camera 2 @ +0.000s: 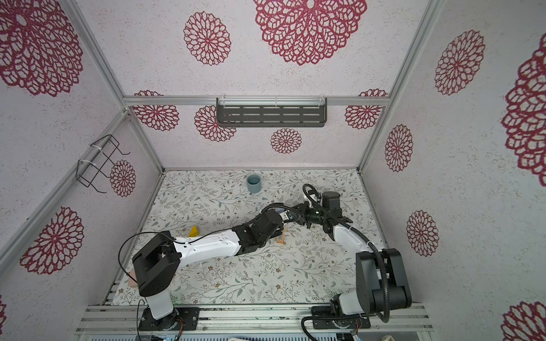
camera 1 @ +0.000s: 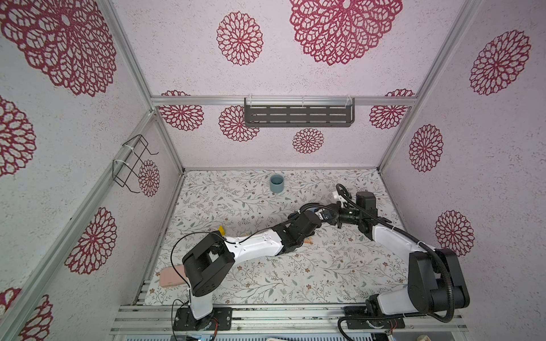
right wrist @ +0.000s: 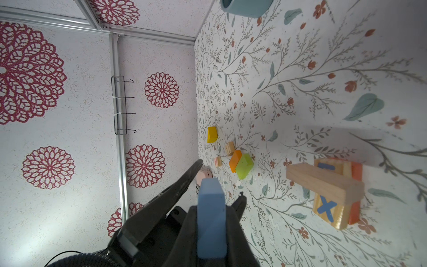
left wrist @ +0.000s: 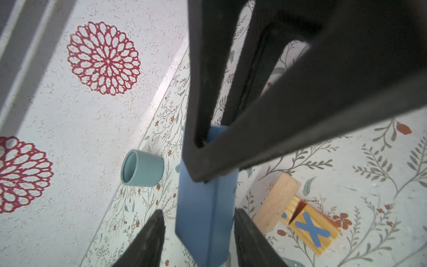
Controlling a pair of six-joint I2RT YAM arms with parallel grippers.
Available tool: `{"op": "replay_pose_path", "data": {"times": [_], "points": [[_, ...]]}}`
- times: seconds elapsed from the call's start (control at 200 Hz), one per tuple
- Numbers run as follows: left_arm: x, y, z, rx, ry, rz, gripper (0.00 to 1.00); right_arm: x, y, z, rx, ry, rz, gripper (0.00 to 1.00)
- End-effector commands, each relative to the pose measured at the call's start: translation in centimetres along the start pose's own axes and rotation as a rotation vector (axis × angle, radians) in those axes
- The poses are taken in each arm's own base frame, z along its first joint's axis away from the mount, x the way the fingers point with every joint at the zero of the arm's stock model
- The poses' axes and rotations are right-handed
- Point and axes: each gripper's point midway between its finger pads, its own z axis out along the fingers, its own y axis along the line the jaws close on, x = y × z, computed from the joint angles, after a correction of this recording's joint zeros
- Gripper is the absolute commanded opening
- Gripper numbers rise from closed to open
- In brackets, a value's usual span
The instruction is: Build the wood block tower
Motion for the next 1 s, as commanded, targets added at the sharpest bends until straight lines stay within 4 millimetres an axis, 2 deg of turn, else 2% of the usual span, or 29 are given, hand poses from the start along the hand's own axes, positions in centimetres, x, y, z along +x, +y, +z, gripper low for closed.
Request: {"op": "replay_pose_path", "data": {"times": [0.0, 0.345, 0.46, 0.53, 0.615, 0.73, 0.996], "points": [[-0.1, 0.5, 0.6, -0.023, -0.009, -0.001, 0.47, -0.4, 1.3, -0.2, -0.042, 0.002, -0.035, 0.15], [-0.3, 0.2, 0.8, -0.006, -0.013, 0.0, 0.31, -0.6, 1.6, -0.2, -0.054, 0.001, -0.036, 0.18], [-0.2, 0.2, 0.9, -0.006, -0.013, 0.003, 0.29, -0.6, 1.8, -0.3, -0.062, 0.0, -0.039, 0.19], [-0.4, 0.3, 0.8, -0.01, -0.016, 0.004, 0.23, -0.6, 1.8, -0.2, -0.065, 0.001, -0.04, 0.2], [-0.5, 0.2, 0.9, -0.011, -0.017, 0.008, 0.09, -0.7, 1.8, -0.2, -0.066, 0.002, -0.042, 0.21], [-0.6, 0.3, 0.8, -0.002, -0.018, 0.007, 0.09, -0.8, 1.8, -0.2, -0.066, 0.002, -0.045, 0.25], [-1.0, -0.2, -0.2, 0.084, -0.026, -0.027, 0.08, -1.5, 1.3, -0.3, -0.055, -0.015, -0.06, 0.44]]}}
